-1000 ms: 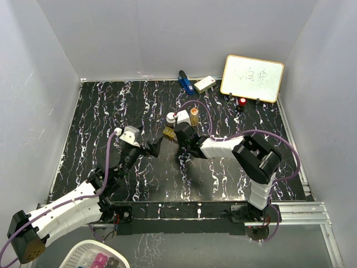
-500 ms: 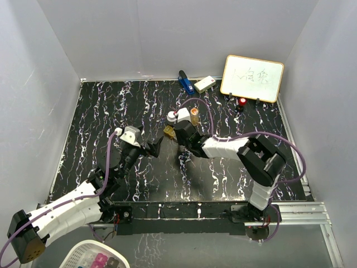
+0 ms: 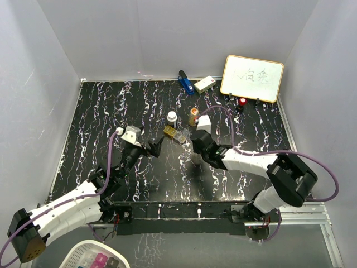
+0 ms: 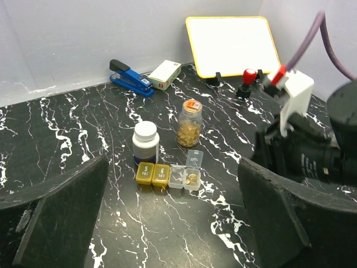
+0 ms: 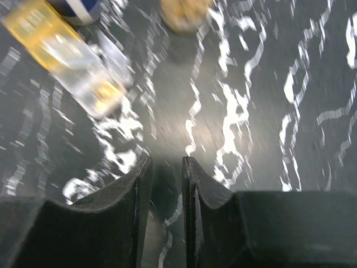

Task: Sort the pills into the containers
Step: Pick up the pill from the center of the board.

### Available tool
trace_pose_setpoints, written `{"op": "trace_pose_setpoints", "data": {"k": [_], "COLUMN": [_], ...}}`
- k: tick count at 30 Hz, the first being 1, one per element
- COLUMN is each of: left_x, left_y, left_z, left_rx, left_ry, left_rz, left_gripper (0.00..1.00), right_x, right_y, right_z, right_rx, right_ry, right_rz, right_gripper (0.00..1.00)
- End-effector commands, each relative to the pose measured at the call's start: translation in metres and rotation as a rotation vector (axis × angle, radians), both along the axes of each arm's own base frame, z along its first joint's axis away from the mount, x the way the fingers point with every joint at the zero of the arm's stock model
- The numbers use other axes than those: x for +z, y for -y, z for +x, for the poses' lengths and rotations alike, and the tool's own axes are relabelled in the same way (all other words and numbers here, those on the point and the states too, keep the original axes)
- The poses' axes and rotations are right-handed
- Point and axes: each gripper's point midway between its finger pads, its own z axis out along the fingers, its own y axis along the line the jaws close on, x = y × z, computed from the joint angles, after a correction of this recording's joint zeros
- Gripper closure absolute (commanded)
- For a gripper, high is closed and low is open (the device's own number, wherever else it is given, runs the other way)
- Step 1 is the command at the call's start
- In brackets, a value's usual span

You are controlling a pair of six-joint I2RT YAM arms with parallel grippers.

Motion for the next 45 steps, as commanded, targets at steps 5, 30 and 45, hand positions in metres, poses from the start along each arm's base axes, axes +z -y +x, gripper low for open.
{"op": "trace_pose_setpoints", "data": {"k": [5,30,45], "left_x": [0.014,0.010,0.009], "left_y": [0.008,0.010,0.011], "left_z": [-0.001,-0.001,-0.003], "left_rx": [-0.033,-0.042,-0.049], "left_ry": [0.021,0.010,0.010], "left_rz": [-0.051,-0.048,-0.052], "left_gripper": [0.01,0.01,0.01], "right_x": [-0.026,-0.055,-0.059], "right_y": [0.052,0.081,0.082], "right_z": [-0.036,-0.056,-0.052], "right_rx": [-0.183,-0.267,-0.298], "right_ry": [-0.081,-0.146,-0.159], "right_rz": [0.000,-0.060,-0.081], "right_gripper": [0.75,0.75,0.77]}}
